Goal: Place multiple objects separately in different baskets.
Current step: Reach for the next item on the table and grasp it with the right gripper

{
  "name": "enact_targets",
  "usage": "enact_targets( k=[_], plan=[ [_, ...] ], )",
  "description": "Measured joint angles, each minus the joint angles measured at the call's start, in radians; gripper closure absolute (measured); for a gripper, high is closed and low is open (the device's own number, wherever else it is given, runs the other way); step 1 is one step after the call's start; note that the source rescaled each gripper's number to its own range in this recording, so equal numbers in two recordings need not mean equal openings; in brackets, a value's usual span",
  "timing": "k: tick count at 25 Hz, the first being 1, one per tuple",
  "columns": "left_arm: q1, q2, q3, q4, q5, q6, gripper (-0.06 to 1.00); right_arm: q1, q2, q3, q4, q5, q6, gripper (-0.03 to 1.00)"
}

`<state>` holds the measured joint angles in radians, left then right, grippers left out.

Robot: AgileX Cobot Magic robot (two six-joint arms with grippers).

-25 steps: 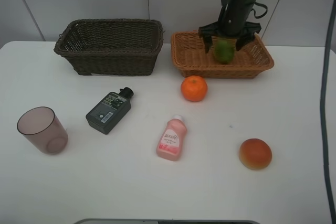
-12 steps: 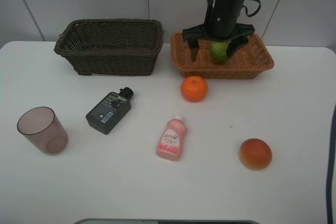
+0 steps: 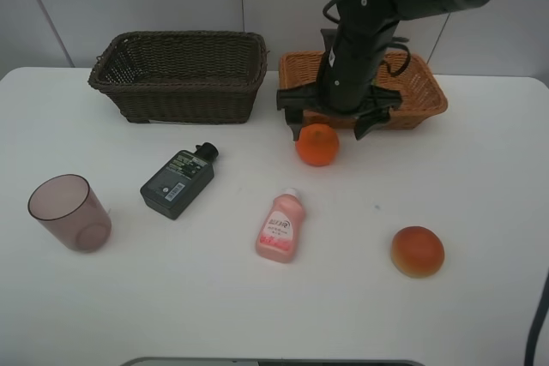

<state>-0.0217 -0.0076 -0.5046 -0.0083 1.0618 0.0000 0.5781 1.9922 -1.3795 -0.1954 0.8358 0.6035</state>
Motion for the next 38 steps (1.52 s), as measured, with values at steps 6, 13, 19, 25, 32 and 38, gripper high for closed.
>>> enact_targets(
  k=[6, 13, 19, 25, 32, 38],
  plan=[
    [0.000, 0.000, 0.000, 0.000, 0.000, 0.000, 0.01, 0.014, 0.000, 0.030, -0.083, -0.111, 0.123, -0.03],
    [0.000, 0.000, 0.000, 0.000, 0.000, 0.000, 0.01, 0.014, 0.000, 0.030, -0.150, -0.187, 0.198, -0.03],
    [0.000, 0.000, 0.000, 0.000, 0.000, 0.000, 0.01, 0.014, 0.000, 0.063, -0.175, -0.243, 0.255, -0.03],
    [0.000, 0.000, 0.000, 0.000, 0.000, 0.000, 0.01, 0.014, 0.000, 0.178, -0.245, -0.328, 0.341, -0.03],
    [0.000, 0.000, 0.000, 0.000, 0.000, 0.000, 0.01, 0.014, 0.000, 0.190, -0.366, -0.385, 0.457, -0.03],
    [0.000, 0.000, 0.000, 0.000, 0.000, 0.000, 0.01, 0.014, 0.000, 0.193, -0.375, -0.425, 0.483, -0.03]
  ],
)
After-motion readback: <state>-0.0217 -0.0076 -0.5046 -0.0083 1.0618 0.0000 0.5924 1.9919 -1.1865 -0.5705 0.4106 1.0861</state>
